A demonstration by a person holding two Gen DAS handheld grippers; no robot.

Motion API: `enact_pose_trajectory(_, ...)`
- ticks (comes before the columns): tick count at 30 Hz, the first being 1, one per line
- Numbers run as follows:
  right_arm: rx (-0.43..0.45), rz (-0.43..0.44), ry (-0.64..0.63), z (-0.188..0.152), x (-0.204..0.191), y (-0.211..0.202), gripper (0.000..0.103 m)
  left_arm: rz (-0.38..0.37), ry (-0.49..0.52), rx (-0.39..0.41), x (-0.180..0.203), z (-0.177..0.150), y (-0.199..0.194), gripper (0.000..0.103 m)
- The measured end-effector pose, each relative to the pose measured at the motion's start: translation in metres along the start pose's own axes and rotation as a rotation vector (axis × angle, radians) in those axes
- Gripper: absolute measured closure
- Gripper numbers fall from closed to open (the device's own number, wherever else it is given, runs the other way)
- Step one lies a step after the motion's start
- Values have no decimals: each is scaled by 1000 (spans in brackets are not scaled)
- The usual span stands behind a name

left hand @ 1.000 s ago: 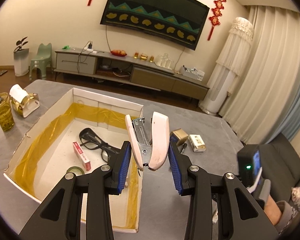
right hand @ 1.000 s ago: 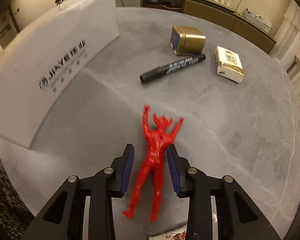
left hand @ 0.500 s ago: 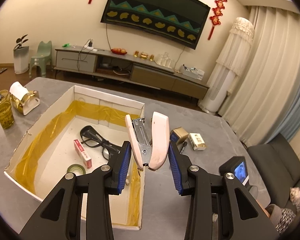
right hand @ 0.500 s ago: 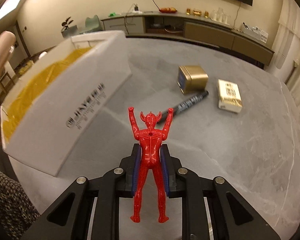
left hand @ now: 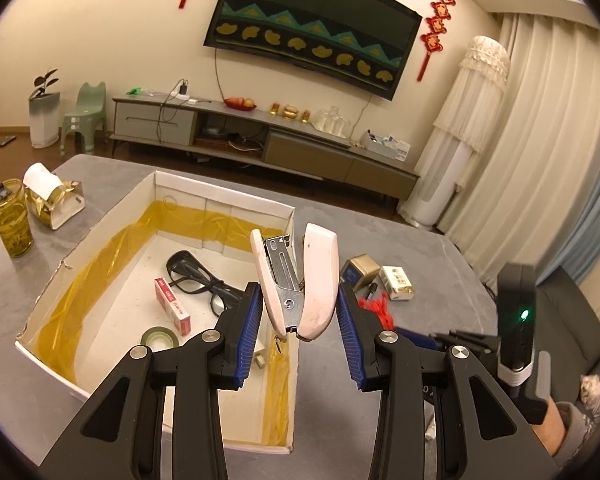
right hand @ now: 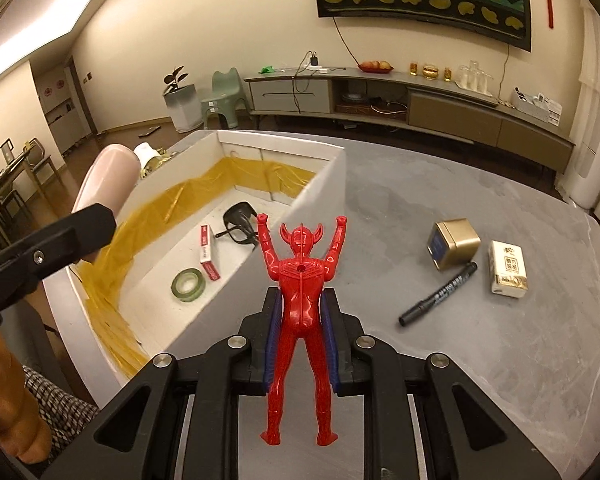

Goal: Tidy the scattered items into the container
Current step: 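Lift and carry the stapler and red figure in both grippers over the box, then lower both grippers into the box and open them to release stapler and figure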

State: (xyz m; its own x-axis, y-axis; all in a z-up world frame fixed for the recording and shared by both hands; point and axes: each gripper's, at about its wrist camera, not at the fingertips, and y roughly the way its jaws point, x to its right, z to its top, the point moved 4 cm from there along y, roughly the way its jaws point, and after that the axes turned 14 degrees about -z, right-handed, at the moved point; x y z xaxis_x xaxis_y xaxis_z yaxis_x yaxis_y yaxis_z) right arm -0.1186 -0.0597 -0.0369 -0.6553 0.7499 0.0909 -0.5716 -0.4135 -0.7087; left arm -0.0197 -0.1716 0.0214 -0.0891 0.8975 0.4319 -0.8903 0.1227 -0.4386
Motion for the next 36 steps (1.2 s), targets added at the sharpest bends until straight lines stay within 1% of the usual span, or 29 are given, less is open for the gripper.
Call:
enact_pose_trajectory(10,27,11,-13,6,-21,-8,82,6,-20,12,-10,0,-12,64)
enact_pose_trajectory(19,94,14,-37,21,-49,-23,82,0,-35,27,-20,3,-20,64)
enact_pose_trajectory(22,102,19,-47,24,-57,-23,82,0,-39,27,-23,2,-20,64)
enact_pose_trajectory(27,81,28,-44,26,-66,-11,82,10,-51,27,-32,1,-20,64)
enact_pose_trajectory(31,57,57,-22,27,-71,-2,82,22,-70,21,-41,0,-18,64)
enact_pose_trajectory(36,50,75,-9,31,-81,4,82,30,-97,18,-52,-1,-15,64)
